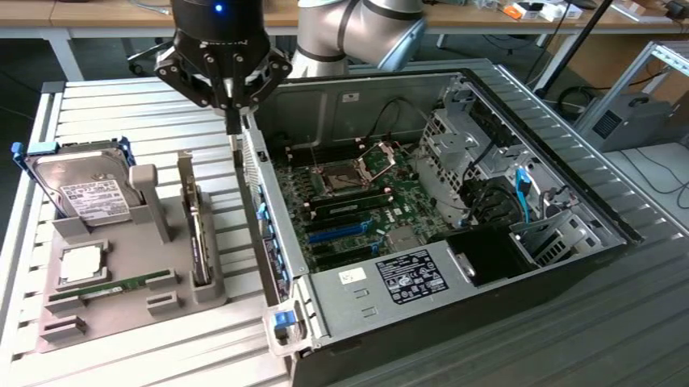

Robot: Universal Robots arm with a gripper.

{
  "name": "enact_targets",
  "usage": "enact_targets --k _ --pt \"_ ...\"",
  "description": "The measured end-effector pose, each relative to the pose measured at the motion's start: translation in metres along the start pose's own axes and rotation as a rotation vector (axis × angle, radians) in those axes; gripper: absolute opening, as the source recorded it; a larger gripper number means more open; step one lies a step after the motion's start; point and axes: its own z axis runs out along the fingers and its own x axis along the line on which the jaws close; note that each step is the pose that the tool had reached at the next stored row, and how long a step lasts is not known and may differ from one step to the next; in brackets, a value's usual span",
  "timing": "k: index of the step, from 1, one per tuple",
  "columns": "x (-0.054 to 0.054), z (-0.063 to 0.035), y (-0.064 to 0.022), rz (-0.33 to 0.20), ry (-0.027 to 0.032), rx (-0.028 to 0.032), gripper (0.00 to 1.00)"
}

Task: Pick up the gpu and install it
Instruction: 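Reach for the gpu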

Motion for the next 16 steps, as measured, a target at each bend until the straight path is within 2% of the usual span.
enact_targets --k 16 --pt "0.035 -0.0006 -0.0026 0.0 -0.0001 -0.0001 0.11"
